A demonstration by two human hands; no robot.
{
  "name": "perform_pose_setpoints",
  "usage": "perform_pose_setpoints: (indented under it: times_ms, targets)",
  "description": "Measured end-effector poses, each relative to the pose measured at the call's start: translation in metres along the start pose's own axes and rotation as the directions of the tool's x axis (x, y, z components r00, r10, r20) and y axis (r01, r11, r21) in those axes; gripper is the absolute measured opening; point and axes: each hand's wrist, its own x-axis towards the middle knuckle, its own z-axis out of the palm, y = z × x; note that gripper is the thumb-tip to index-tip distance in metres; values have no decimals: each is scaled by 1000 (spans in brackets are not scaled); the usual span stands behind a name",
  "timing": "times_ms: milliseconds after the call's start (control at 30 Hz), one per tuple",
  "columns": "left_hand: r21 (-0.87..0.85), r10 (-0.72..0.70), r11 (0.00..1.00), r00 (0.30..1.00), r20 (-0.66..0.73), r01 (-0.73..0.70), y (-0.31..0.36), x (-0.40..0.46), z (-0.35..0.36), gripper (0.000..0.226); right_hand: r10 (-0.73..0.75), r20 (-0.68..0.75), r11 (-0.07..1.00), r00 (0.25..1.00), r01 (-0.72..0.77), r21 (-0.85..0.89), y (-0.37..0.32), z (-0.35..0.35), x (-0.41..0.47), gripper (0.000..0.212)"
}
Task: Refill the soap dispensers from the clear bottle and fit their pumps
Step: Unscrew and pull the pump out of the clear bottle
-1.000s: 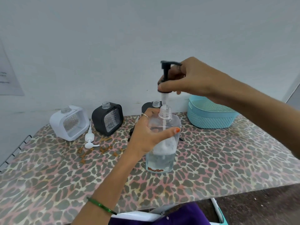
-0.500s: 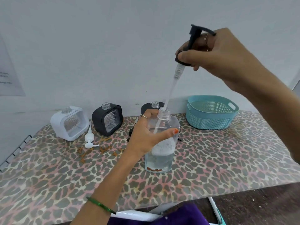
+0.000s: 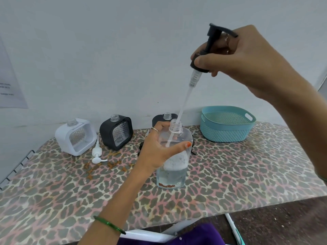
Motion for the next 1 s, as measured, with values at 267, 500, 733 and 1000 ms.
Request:
perform_pose_setpoints:
  times_ms: [267, 500, 733, 1000]
  targets:
    - [-57, -25, 998, 1000, 1, 25, -4, -1, 0, 67, 60, -120, 971, 991, -30, 238, 15, -12, -1, 18]
    - [-37, -14, 999, 1000, 4, 14, -6, -3, 1, 70, 165, -301, 897, 939, -17, 442, 37, -45, -24, 11]
    - [-7, 2, 1000, 1000, -21, -3, -12, -11, 3, 71, 471, -348, 756, 811, -168, 632, 87, -74, -50, 13]
    - [134, 82, 988, 996, -41, -76, -21, -31, 2, 82, 788, -204, 540, 581, -493, 682, 185, -69, -105, 14]
